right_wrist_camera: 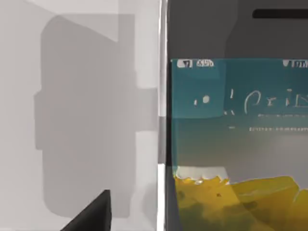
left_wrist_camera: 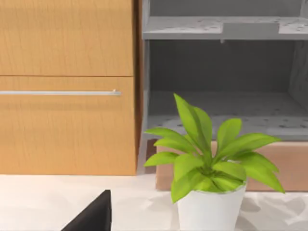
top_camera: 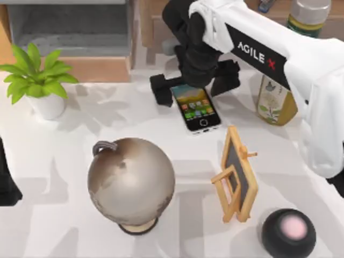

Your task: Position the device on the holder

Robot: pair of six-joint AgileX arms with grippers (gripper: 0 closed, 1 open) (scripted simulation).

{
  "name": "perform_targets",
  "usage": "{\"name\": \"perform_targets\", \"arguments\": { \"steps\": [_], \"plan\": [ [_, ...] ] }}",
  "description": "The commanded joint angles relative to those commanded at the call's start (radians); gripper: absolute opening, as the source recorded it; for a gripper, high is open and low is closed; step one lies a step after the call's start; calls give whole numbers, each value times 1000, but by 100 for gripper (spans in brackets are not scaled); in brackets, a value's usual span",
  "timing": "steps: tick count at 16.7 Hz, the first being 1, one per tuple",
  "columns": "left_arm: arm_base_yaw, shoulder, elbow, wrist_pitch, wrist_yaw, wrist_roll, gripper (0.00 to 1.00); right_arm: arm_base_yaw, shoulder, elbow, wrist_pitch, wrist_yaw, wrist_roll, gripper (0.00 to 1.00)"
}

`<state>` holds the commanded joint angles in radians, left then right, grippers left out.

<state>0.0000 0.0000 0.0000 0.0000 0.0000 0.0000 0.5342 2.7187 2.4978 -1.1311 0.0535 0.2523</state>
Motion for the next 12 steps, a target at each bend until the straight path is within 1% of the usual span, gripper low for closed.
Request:
{"name": "perform_targets", "arguments": {
  "steps": [2, 6, 12],
  "plan": [
    [0, 0, 0, 0, 0, 0, 100, -2, 34, -16, 47, 0, -2, 100],
    [0, 0, 0, 0, 0, 0, 100, -3, 40, -19, 55, 0, -2, 100],
    [0, 0, 0, 0, 0, 0, 100, -3, 40, -19, 55, 0, -2, 55]
  ]
}}
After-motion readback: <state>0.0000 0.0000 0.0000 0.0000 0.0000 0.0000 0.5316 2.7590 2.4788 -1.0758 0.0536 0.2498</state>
